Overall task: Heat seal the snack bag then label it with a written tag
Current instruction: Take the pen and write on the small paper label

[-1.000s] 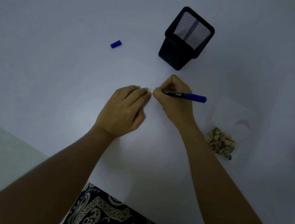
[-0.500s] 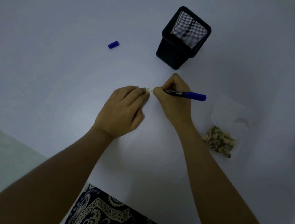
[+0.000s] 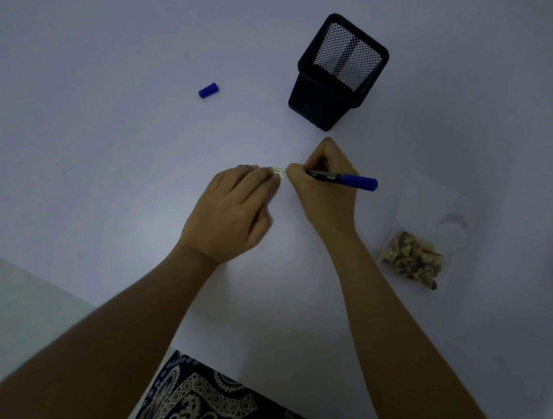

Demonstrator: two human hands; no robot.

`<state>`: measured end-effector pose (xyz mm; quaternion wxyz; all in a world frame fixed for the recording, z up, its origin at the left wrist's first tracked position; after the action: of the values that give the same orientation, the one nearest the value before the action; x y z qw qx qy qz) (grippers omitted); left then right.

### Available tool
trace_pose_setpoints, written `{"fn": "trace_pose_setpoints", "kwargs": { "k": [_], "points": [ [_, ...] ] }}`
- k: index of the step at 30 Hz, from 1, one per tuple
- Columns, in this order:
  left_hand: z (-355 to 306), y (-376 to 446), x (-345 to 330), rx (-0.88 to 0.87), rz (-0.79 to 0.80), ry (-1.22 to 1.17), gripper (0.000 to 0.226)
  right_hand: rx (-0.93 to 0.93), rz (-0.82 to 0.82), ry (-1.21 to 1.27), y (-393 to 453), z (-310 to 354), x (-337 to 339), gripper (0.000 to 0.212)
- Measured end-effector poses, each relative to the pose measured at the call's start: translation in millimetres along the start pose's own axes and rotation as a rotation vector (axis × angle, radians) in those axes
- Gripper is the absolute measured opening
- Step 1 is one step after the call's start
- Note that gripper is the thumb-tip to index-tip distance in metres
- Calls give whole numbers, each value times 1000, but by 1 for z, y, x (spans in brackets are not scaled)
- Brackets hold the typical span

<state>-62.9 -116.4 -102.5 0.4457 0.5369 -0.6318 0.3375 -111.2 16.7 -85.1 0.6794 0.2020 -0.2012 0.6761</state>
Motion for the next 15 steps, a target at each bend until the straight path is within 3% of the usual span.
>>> {"fn": "trace_pose_setpoints", "kwargs": {
  "k": [3, 8, 15],
  "points": [
    [-1, -1, 0, -10, -14, -5, 40, 9, -84, 102, -2, -3, -2, 26],
    [0, -3, 1, 5, -11, -41, 41, -26, -269, 166, -10, -5, 4, 27],
    [-1, 0, 7, 8, 42, -81, 42, -328, -298, 397, -5, -16, 14, 33]
  ]
}}
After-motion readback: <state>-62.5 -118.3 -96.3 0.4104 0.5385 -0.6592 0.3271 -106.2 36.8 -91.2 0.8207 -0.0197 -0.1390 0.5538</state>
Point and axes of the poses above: each hand's wrist, its own y-axis towards the middle knuckle, its own x-axis out of the back of the hand, z = x × y, the point moved 7 cm from there along y, towards the middle knuckle, and after that the axes turned 14 degrees about x, right-handed, at the moved point
